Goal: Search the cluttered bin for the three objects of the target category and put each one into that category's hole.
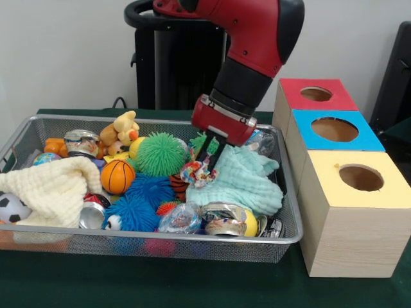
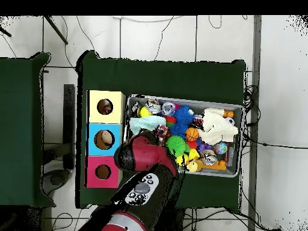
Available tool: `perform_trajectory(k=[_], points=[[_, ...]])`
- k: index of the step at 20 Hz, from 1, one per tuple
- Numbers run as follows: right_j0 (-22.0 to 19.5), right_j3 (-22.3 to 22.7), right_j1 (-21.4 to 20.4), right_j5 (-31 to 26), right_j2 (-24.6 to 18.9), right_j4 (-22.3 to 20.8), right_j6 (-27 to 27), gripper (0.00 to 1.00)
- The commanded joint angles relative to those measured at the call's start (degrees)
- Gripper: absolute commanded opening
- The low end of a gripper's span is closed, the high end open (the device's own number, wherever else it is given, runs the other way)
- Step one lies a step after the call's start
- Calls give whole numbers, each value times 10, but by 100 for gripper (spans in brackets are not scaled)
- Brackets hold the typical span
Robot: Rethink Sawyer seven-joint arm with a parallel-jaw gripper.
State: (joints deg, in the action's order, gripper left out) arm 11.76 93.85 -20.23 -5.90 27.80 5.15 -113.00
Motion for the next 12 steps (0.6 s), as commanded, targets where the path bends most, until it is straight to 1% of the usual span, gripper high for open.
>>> perform_trajectory(k=[1,3,7,9,11,12], points=[[-39,-84,-90,-201,-35,9,-10,0],[-45,-113,-98,-241,-32,8,-4,0],[-55,-165,-99,-307,-33,1,-3,0],[-56,-189,-95,-335,-30,-4,-7,0],[-55,-210,-90,-351,-28,-10,-14,0],[-49,-222,-83,-360,-20,-13,-24,0]])
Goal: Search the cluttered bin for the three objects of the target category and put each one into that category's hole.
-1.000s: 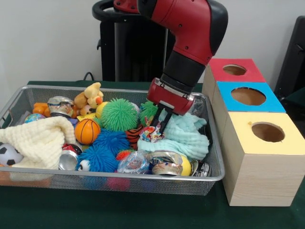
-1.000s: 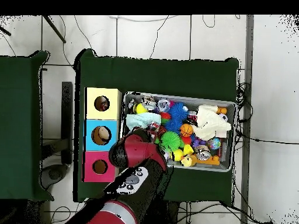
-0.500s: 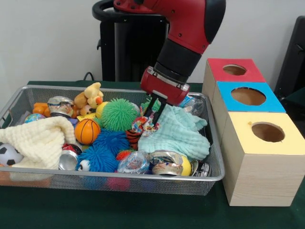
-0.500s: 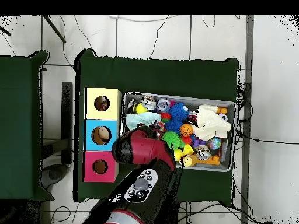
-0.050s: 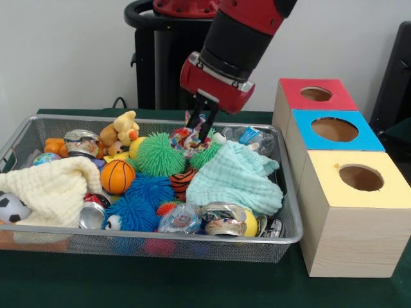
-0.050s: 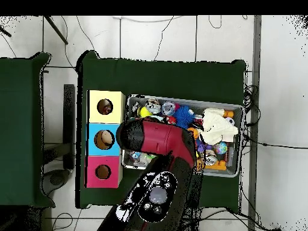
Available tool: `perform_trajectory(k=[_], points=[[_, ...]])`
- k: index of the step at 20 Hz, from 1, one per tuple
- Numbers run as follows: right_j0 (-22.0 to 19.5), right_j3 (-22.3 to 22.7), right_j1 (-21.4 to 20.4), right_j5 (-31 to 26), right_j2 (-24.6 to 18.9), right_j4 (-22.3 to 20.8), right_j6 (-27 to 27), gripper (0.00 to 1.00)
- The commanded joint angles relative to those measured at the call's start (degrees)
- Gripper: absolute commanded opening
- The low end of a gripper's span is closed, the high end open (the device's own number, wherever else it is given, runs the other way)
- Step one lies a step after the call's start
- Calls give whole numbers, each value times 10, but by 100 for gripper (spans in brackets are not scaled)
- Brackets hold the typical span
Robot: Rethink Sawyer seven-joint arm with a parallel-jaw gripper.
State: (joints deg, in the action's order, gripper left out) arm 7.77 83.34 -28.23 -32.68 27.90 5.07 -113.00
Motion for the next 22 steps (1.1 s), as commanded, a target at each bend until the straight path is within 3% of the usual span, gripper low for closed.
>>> perform_trajectory(k=[1,5,12,16,22], points=[[-4,-129,4,-102,-13,-15,-35,0],[39,-175,44,-142,28,-19,-99,0],[96,-237,110,-203,88,13,-189,0],[105,-246,124,-234,95,38,-213,0],[112,-237,129,-236,87,54,-223,0]])
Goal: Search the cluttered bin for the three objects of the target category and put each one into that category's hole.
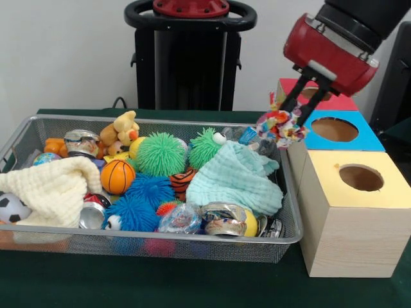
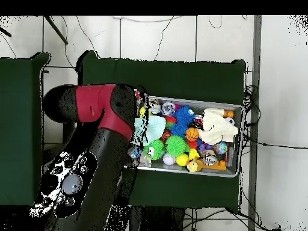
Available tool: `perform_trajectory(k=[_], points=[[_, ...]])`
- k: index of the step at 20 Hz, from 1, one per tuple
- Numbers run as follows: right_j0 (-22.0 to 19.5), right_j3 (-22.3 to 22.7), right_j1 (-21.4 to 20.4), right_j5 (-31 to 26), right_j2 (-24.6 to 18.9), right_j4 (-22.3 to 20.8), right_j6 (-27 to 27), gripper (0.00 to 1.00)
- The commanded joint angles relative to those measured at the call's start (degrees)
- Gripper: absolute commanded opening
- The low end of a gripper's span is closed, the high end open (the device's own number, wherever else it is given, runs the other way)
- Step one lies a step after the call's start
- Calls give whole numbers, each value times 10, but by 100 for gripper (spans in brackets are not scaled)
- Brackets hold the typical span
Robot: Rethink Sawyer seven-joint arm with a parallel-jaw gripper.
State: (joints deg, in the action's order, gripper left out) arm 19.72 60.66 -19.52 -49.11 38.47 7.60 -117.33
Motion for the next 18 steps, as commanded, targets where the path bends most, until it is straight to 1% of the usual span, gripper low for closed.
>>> perform_trajectory(k=[1,6,12,18], points=[[-9,-7,42,-68,-20,31,-181,0],[-8,-8,47,-67,-23,30,-178,0],[-4,-18,60,-73,-26,41,-192,0],[2,-57,86,-120,-15,56,-216,0]])
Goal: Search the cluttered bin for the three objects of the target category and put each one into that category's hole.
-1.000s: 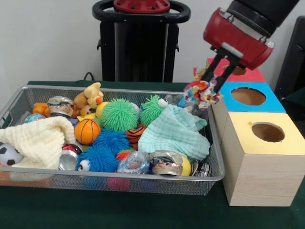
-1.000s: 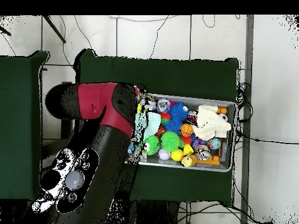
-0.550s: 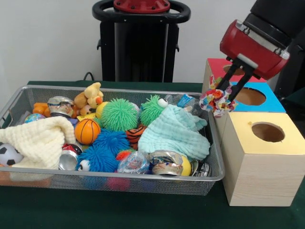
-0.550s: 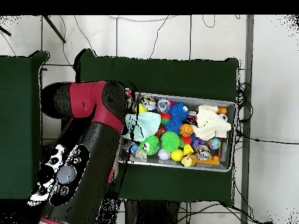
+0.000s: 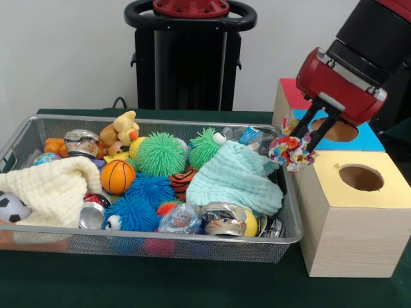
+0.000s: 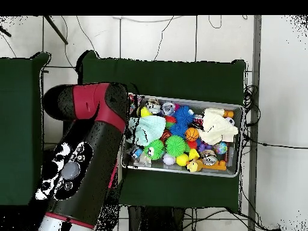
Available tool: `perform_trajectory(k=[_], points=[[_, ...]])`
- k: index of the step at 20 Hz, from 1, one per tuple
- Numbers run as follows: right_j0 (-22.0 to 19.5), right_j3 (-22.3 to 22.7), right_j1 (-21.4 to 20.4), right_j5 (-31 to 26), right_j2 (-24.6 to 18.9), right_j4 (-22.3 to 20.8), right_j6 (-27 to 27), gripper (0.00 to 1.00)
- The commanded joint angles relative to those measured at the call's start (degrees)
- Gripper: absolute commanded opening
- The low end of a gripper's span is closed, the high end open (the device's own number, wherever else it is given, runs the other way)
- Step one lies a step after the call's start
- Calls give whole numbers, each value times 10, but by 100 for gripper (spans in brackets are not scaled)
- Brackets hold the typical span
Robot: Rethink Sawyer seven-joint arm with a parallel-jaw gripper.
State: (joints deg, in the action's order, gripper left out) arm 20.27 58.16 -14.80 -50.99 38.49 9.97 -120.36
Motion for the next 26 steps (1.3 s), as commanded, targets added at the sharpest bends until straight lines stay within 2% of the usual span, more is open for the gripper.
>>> perform_trajectory(k=[1,13,18,20,26], points=[[-4,-36,38,-112,-15,34,-184,0],[-25,-94,-8,-252,-11,69,-188,0],[-46,-142,-17,-332,-17,86,-181,0],[-48,-145,-15,-329,-20,92,-194,0],[-55,-152,9,-276,-37,119,-246,0]])
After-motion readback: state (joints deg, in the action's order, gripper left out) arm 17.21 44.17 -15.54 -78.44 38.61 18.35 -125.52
